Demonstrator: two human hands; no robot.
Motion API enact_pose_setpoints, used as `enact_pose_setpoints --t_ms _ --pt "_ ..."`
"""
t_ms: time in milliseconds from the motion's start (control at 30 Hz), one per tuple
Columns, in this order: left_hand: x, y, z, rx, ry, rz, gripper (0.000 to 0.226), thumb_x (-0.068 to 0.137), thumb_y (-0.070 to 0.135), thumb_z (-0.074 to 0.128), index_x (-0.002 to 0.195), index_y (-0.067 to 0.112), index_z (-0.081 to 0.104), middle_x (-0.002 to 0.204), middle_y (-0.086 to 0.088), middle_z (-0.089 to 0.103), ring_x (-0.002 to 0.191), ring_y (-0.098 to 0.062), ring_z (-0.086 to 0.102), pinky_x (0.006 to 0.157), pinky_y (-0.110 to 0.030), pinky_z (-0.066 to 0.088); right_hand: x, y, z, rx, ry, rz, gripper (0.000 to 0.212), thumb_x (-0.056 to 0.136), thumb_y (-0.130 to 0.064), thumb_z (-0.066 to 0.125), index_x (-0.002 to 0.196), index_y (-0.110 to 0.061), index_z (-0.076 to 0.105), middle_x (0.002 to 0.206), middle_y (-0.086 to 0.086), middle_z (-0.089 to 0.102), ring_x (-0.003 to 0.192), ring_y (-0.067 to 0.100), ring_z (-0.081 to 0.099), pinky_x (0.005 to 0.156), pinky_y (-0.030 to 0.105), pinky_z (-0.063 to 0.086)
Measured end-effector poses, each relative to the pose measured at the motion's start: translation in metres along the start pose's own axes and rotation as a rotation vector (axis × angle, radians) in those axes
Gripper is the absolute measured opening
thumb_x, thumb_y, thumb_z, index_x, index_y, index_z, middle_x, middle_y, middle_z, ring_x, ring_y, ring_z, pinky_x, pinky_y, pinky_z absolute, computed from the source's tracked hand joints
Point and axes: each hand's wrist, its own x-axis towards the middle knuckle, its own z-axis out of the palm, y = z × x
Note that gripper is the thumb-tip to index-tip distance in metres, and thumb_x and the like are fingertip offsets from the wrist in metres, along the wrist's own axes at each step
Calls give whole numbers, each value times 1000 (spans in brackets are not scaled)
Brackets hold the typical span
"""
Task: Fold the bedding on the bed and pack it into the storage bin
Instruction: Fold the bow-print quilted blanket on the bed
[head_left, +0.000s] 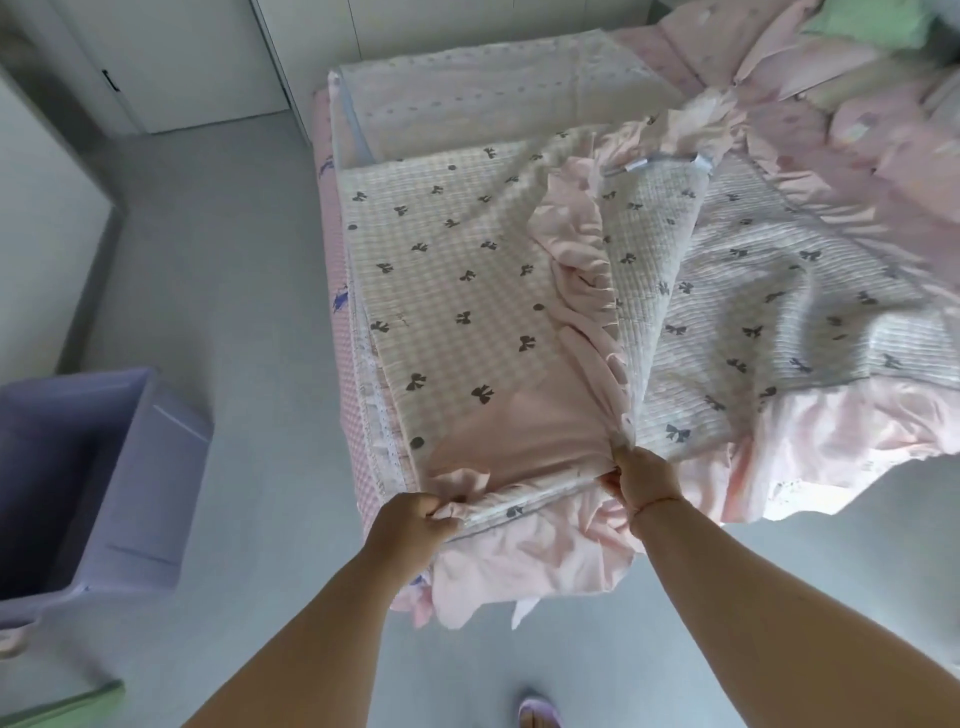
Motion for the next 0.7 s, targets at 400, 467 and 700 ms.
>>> enact_pose_setpoints --t_ms 400,467,700 --pt "-6 3 12 8 -120 24 35 88 45 64 113 21 70 111 6 70 103 -12 63 83 -20 45 -17 10 -25 6 -51 69 33 99 -22 47 73 -4 59 63 10 56 54 22 54 39 22 47" --pt "-2 16 5 22 -92 50 42 90 51 57 118 20 68 117 1 69 109 -16 62 87 -24 44 -19 5 -32 54 -41 86 34 99 -24 48 73 -4 59 63 11 57 55 21 54 40 21 49" --pt "20 86 6 -119 -70 91 37 97 38 51 114 10 67 100 -7 73 98 -19 68 92 -37 52 -26 -17 -63 137 -31 99 37 99 -30 47 75 -4 60 66 11 59 59 21 57 57 28 51"
